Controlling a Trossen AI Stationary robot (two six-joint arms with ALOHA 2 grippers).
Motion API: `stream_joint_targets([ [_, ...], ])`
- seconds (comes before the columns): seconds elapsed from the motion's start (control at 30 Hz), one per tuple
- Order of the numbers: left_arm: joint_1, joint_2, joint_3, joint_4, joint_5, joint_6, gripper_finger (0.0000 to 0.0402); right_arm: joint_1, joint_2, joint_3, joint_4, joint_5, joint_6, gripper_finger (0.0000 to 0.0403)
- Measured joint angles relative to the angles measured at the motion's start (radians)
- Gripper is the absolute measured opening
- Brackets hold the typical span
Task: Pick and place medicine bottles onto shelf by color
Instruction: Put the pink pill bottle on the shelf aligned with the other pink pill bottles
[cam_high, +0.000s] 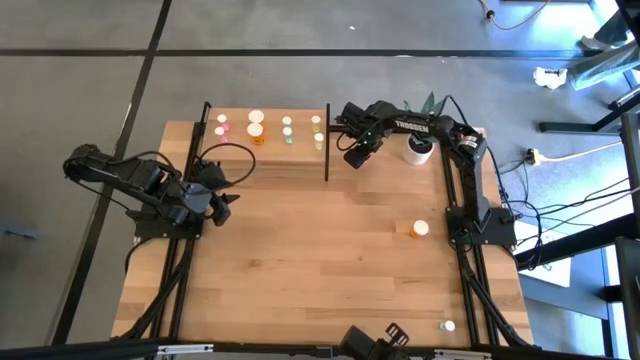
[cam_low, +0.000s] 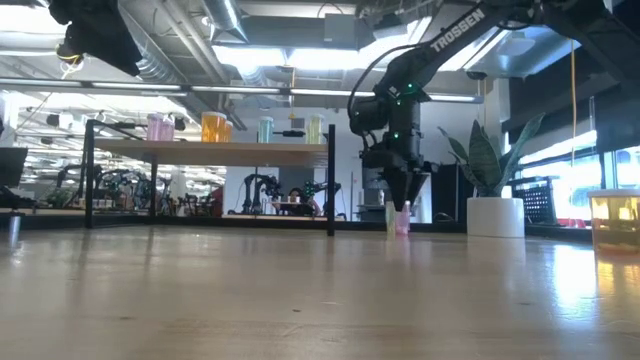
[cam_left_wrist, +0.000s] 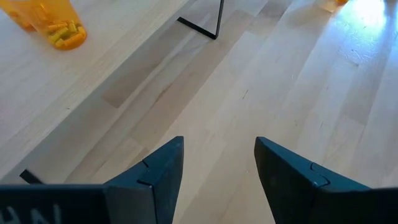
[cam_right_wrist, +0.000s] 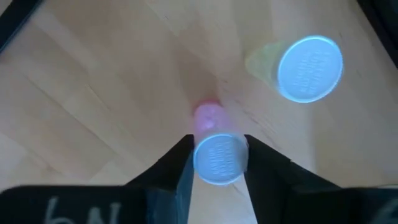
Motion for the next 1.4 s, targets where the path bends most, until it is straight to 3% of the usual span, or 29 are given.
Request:
stream_joint_targets([
  [0.33,0.0,0.0,0.0,0.0,0.0,0.002,0.019,0.034,0.0,0.0,-0.077,0.004,0.004,0.0121],
  [0.6,0.0,0.0,0.0,0.0,0.0,0.003,0.019,0.17,-0.003,0.007,-0.191,-0.011,0.049,0.0114],
  [0.7,0.0,0.0,0.0,-0.007,0.0,0.003,0.019,0.238,-0.003,0.031,-0.221,-0.076,0.052,0.0117],
  [1.17,0.0,0.0,0.0,-0.008,0.0,0.056,0.019,0.531,0.001,0.312,-0.199,-0.141,0.023,0.0123],
  [1.4,0.0,0.0,0.0,-0.008,0.001,0.056,0.019,0.592,0.118,0.512,-0.199,-0.141,-0.029,0.0125],
])
